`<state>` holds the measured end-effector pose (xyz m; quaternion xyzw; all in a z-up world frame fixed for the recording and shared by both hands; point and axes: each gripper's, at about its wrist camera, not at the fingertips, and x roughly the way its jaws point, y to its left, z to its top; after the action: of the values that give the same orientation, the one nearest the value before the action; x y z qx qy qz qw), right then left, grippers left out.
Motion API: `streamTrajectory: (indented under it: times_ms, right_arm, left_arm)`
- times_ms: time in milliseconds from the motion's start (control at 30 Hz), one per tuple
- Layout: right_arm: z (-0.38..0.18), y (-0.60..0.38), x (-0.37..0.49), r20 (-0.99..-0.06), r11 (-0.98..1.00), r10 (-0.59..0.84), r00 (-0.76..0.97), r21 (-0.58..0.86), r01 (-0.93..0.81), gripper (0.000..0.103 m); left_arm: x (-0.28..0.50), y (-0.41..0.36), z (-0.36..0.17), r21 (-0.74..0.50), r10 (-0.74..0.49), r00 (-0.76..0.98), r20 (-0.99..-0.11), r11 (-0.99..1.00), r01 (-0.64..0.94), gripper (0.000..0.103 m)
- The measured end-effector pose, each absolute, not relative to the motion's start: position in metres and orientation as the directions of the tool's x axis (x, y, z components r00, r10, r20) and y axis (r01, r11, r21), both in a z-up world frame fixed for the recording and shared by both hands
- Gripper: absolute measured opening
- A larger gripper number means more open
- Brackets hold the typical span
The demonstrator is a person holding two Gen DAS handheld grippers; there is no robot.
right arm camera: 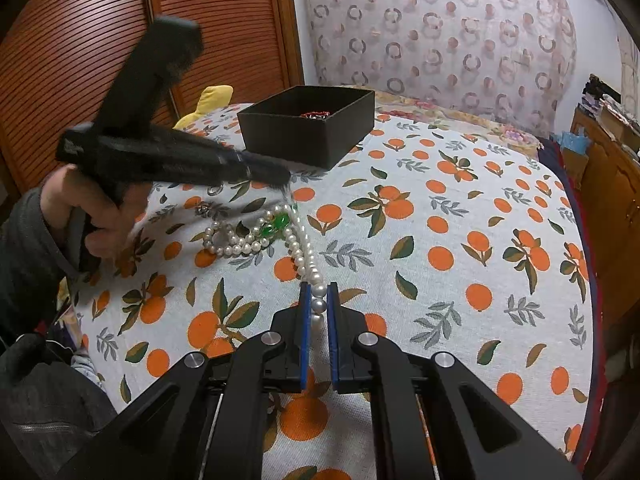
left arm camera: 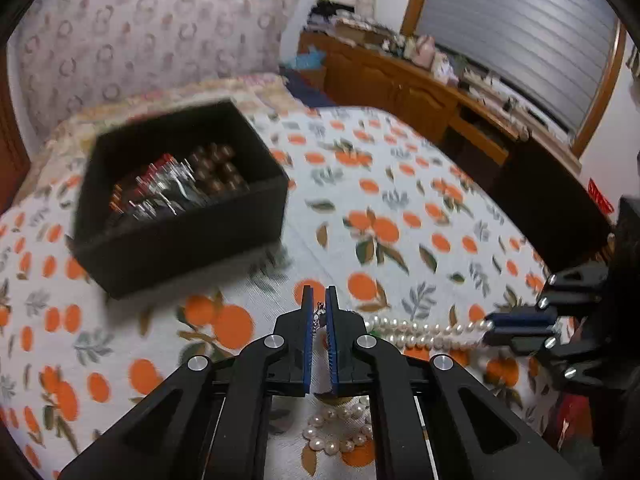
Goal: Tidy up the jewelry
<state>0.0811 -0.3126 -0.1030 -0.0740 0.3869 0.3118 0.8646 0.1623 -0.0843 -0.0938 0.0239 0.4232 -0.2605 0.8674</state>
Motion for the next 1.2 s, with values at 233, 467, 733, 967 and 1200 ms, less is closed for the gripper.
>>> streamTrajectory:
  times_ms: [233, 467, 733, 967, 1200]
  right_arm:
    - [-0.098, -0.309, 0.078, -0.709, 0.786, 0.492, 0.506, 0.112, -0.608, 0.009]
    - [-0.08, -0.306, 0.081, -0.681, 0.791, 0.495, 0.539, 0.097, -0.604, 0.009]
    - [-0.06, -0.297, 0.087, -0.65, 0.793, 0.499, 0.574, 0.074, -0.605, 0.009]
    - [-0.051, -0.303, 0.092, -0.638, 0.802, 0.496, 0.589, 0.077, -0.592, 0.009]
    - [-0.053, -0.305, 0.093, -0.641, 0.801, 0.499, 0.584, 0.085, -0.592, 0.009]
  left_arm:
    - [0.156, -0.07, -0.059, -0.153, -0.418, 0.602, -0.68, 0.884, 0.441, 0.005]
    - [0.146, -0.055, -0.028, -0.153, -0.423, 0.657, -0.623, 0.891, 0.428, 0.0]
    - [0.145, -0.05, -0.031, -0.125, -0.396, 0.645, -0.654, 0.897, 0.424, 0.0]
    - [0.16, -0.064, -0.078, -0.025, -0.321, 0.576, -0.752, 0.887, 0.461, 0.033]
    - [0.175, -0.072, -0.107, 0.057, -0.251, 0.538, -0.805, 0.87, 0.49, 0.033]
